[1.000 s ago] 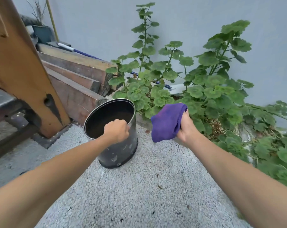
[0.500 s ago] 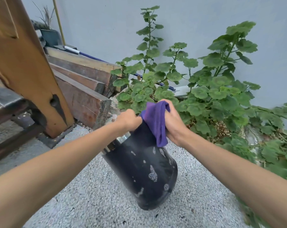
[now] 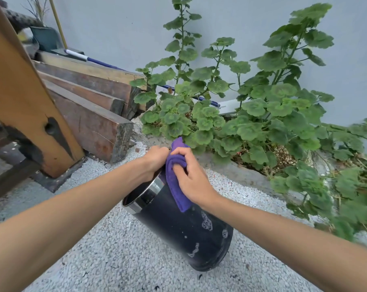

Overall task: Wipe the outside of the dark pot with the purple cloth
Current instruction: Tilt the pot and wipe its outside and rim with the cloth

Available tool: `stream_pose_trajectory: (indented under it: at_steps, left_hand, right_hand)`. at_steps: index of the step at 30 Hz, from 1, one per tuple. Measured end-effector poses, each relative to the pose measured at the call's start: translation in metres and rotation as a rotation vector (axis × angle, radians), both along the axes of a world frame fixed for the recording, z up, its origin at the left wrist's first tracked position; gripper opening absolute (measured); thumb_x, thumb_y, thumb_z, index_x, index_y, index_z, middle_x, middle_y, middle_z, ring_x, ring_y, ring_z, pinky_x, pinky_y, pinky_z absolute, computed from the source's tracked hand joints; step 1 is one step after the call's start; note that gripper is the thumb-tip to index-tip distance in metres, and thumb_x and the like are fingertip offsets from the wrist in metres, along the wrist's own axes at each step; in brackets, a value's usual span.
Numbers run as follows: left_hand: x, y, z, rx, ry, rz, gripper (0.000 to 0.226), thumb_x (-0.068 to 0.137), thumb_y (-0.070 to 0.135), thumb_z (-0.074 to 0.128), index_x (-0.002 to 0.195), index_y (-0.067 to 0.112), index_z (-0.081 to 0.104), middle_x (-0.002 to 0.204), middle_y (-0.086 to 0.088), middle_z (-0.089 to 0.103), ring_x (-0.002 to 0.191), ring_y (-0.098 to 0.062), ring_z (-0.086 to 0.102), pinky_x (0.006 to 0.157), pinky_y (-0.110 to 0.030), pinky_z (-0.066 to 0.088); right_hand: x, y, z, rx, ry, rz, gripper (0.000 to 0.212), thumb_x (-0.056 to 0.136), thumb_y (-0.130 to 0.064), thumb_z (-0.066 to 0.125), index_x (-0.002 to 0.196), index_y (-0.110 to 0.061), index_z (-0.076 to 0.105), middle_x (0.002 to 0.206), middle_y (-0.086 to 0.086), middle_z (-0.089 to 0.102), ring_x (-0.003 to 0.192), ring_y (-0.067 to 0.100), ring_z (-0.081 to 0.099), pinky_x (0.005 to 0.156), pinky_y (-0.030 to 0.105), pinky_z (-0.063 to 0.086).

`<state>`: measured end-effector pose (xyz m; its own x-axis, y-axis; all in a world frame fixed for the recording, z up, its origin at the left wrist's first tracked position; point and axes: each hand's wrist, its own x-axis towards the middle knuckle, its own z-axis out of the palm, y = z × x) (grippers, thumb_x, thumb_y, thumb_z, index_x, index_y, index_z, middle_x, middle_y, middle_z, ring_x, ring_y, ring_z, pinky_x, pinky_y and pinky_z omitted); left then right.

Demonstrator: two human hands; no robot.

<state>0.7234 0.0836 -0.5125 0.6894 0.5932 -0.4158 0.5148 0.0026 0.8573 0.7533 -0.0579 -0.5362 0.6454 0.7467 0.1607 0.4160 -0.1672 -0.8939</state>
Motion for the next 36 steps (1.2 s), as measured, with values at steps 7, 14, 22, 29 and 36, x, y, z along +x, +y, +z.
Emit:
stream_pose_trajectory:
  at_steps: [7, 14, 22, 29, 36]
  left_hand:
    - [-0.013, 0.014, -0.006, -0.024, 0.056, 0.018, 0.018, 0.084, 0.017, 0.053, 0.086, 0.001, 0.06, 0.103, -0.011, 0.056, 0.084, -0.028, 0.057, 0.083, -0.039, 0.043]
    - [-0.009, 0.014, -0.017, 0.061, 0.164, -0.039, 0.055, 0.088, 0.028, 0.046, 0.134, -0.003, 0.051, 0.146, -0.026, 0.045, 0.132, -0.04, 0.043, 0.103, -0.046, 0.035]
    - [0.006, 0.008, -0.019, 0.064, 0.167, -0.208, 0.048, 0.103, 0.036, 0.043, 0.139, 0.005, 0.051, 0.155, -0.013, 0.04, 0.146, -0.029, 0.032, 0.118, -0.042, 0.021]
    - [0.003, -0.015, -0.024, 0.53, 0.163, -0.446, 0.04, 0.102, 0.017, 0.039, 0.14, 0.005, 0.035, 0.129, -0.011, 0.044, 0.107, -0.025, 0.047, 0.086, -0.031, 0.037]
    - [0.001, -0.011, -0.029, 0.726, 0.211, -0.682, 0.048, 0.103, 0.018, 0.039, 0.148, 0.002, 0.04, 0.166, -0.018, -0.007, 0.154, -0.028, -0.011, 0.123, -0.04, 0.008]
  right_hand:
    - [-0.031, -0.013, -0.044, -0.288, -0.247, 0.052, 0.016, 0.1, -0.043, 0.04, 0.113, -0.035, 0.036, 0.117, -0.007, 0.044, 0.117, 0.016, 0.043, 0.118, 0.06, 0.016]
    - [-0.035, -0.041, -0.075, -0.349, -0.251, 0.001, 0.018, 0.093, -0.049, 0.026, 0.103, -0.036, 0.029, 0.11, -0.009, 0.039, 0.114, 0.016, 0.042, 0.123, 0.052, 0.009]
    - [-0.01, -0.07, -0.101, -0.339, -0.202, -0.123, 0.023, 0.095, -0.05, 0.025, 0.104, -0.031, 0.033, 0.104, -0.008, 0.045, 0.098, 0.015, 0.047, 0.096, 0.046, 0.043]
    - [-0.004, -0.079, -0.105, -0.332, -0.202, -0.113, 0.017, 0.097, -0.048, 0.029, 0.103, -0.032, 0.032, 0.104, -0.007, 0.047, 0.095, 0.015, 0.049, 0.085, 0.033, 0.042]
    - [0.006, -0.069, -0.095, -0.273, -0.092, -0.135, 0.007, 0.106, -0.032, 0.038, 0.106, -0.025, 0.035, 0.103, -0.004, 0.049, 0.09, 0.015, 0.049, 0.075, 0.031, 0.034]
